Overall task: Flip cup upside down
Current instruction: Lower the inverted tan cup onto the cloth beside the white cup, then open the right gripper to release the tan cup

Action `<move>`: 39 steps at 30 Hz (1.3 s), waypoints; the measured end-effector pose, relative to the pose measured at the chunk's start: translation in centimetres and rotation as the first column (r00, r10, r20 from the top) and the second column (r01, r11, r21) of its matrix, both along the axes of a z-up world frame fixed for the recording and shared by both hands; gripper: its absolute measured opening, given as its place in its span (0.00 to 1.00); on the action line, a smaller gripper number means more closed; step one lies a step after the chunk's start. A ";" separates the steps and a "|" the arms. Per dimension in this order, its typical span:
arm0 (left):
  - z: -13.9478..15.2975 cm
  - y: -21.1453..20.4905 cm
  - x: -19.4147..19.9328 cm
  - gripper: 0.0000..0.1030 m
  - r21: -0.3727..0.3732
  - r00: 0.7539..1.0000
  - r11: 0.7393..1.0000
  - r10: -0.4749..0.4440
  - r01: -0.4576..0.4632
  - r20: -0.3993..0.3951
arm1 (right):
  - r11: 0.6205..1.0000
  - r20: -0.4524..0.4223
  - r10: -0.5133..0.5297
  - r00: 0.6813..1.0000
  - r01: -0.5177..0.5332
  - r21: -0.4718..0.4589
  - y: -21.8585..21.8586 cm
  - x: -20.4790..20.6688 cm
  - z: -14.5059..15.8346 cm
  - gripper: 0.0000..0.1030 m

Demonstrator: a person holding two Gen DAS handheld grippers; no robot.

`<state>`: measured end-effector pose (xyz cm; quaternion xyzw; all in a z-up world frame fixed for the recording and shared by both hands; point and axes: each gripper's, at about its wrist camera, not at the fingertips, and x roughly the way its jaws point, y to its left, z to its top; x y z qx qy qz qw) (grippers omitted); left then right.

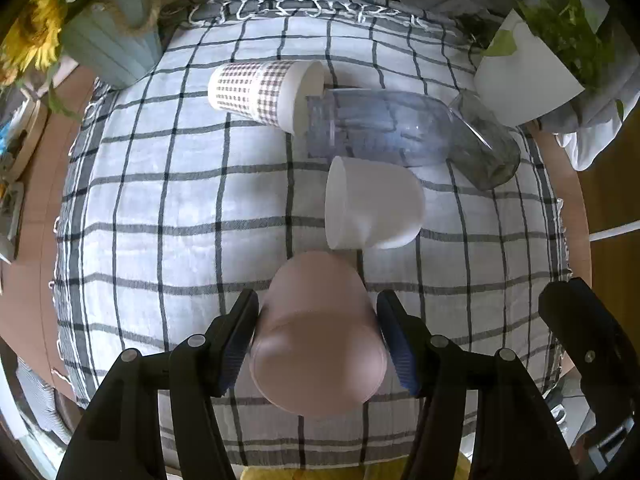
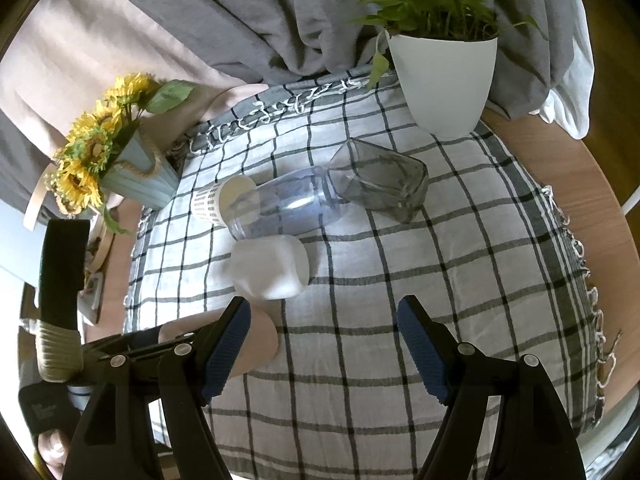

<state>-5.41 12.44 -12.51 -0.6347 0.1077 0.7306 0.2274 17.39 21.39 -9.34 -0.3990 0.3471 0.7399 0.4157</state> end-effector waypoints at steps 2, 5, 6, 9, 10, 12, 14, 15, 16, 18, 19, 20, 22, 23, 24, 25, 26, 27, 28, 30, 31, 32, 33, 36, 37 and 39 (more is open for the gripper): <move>-0.1 0.3 -0.2 0.59 -0.006 1.000 1.000 -0.006 0.006 -0.003 | 1.000 0.005 -0.007 1.000 0.007 0.003 0.2 0.1 0.0 0.74; -0.3 0.7 -0.6 0.58 -0.013 1.000 1.000 -0.009 0.009 -0.002 | 1.000 0.008 -0.022 1.000 0.022 0.005 0.5 0.2 -0.1 0.74; -0.3 0.8 -0.6 0.58 -0.014 1.000 1.000 -0.011 0.011 -0.003 | 1.000 0.009 -0.025 1.000 0.025 0.006 0.6 0.2 -0.1 0.74; -0.5 1.0 -0.8 0.58 -0.015 1.000 1.000 -0.015 0.015 -0.005 | 0.999 0.016 -0.034 0.999 0.034 0.010 0.8 0.3 -0.2 0.74; -0.5 1.0 -0.8 0.58 -0.014 1.000 1.000 -0.015 0.015 -0.004 | 0.999 0.017 -0.038 0.999 0.037 0.010 0.8 0.3 -0.2 0.74; -0.5 1.0 -0.8 0.58 -0.014 1.000 1.000 -0.016 0.016 -0.004 | 0.999 0.020 -0.043 0.999 0.043 0.008 0.9 0.3 -0.3 0.74; -0.5 1.0 -0.9 0.58 -0.014 1.000 1.000 -0.020 0.020 -0.004 | 0.999 0.023 -0.046 0.999 0.046 0.007 0.9 0.3 -0.3 0.74; -0.6 1.0 -0.9 0.58 -0.014 1.000 1.000 -0.021 0.021 -0.004 | 0.999 0.025 -0.048 0.999 0.048 0.007 0.9 0.3 -0.4 0.74; -0.6 1.0 -1.0 0.58 -0.014 1.000 1.000 -0.023 0.023 -0.003 | 0.999 0.027 -0.050 0.998 0.050 0.007 0.9 0.3 -0.4 0.74; -0.7 1.1 -1.1 0.58 -0.015 1.000 1.000 -0.025 0.025 0.000 | 0.999 0.031 -0.053 0.998 0.053 0.004 0.9 0.3 -0.4 0.74; -0.7 1.1 -1.2 0.58 -0.015 1.000 1.000 -0.027 0.027 0.002 | 0.998 0.032 -0.055 0.998 0.055 0.003 0.9 0.2 -0.4 0.74; -0.7 1.2 -1.2 0.58 -0.015 1.000 0.999 -0.028 0.028 0.003 | 0.998 0.033 -0.059 0.998 0.059 0.002 0.9 0.3 -0.5 0.74; -0.7 1.3 -1.1 0.58 -0.016 0.999 0.999 -0.033 0.033 0.006 | 0.998 0.034 -0.065 0.997 0.065 0.000 0.9 0.2 -0.5 0.74; -0.8 1.3 -1.1 0.58 -0.015 0.999 0.999 -0.039 0.039 0.008 | 0.998 0.035 -0.070 0.997 0.070 -0.001 0.8 0.3 -0.4 0.74; -0.8 1.4 -1.1 0.59 -0.013 0.999 0.999 -0.041 0.041 0.012 | 0.997 0.036 -0.075 0.997 0.075 0.000 0.8 0.3 -0.4 0.74; -0.8 1.4 -1.1 0.60 -0.004 0.999 0.999 -0.042 0.042 0.015 | 0.997 0.039 -0.080 0.996 0.080 0.002 0.8 0.3 -0.4 0.74; -0.7 1.4 -1.0 0.61 0.003 0.999 0.999 -0.044 0.044 0.016 | 0.997 0.039 -0.083 0.996 0.083 0.007 0.7 0.3 -0.2 0.74; -0.4 1.3 -0.9 0.69 0.011 0.999 0.999 -0.045 0.045 0.009 | 0.996 0.037 -0.087 0.995 0.087 0.012 0.5 0.3 0.0 0.74; 0.0 1.2 -0.9 0.77 0.020 0.999 0.999 -0.043 0.043 -0.009 | 0.996 0.034 -0.093 0.995 0.092 0.019 0.4 0.4 0.2 0.74; 1.2 0.7 -0.6 0.79 0.045 0.998 0.998 -0.032 0.035 -0.058 | 0.993 0.035 -0.107 0.994 0.105 0.045 -0.1 0.5 1.0 0.79; 2.1 0.2 -0.4 0.83 0.058 0.995 0.998 -0.022 0.028 -0.092 | 0.991 0.034 -0.113 0.993 0.111 0.069 -0.5 0.5 1.6 0.80; 2.8 -0.2 -0.2 0.87 0.067 0.993 0.997 -0.015 0.023 -0.120 | 0.989 0.030 -0.116 0.993 0.113 0.091 -0.8 0.6 2.2 0.80; 3.6 -0.8 0.0 0.94 0.073 0.987 0.997 -0.001 0.013 -0.158 | 0.988 0.027 -0.117 0.993 0.114 0.108 -1.2 0.6 2.8 0.80; 5.8 -3.0 0.6 0.96 0.102 0.967 0.994 0.049 -0.024 -0.250 | 0.979 0.024 -0.116 0.993 0.110 0.173 -2.5 0.4 4.6 0.83; 6.4 -3.6 0.8 0.98 0.110 0.960 0.993 0.065 -0.036 -0.273 | 0.975 0.026 -0.114 0.993 0.107 0.196 -3.0 0.2 5.2 0.84; 7.6 -5.2 1.2 0.99 0.131 0.943 0.990 0.096 -0.056 -0.319 | 0.969 0.023 -0.097 0.995 0.089 0.232 -4.0 -0.3 6.2 0.84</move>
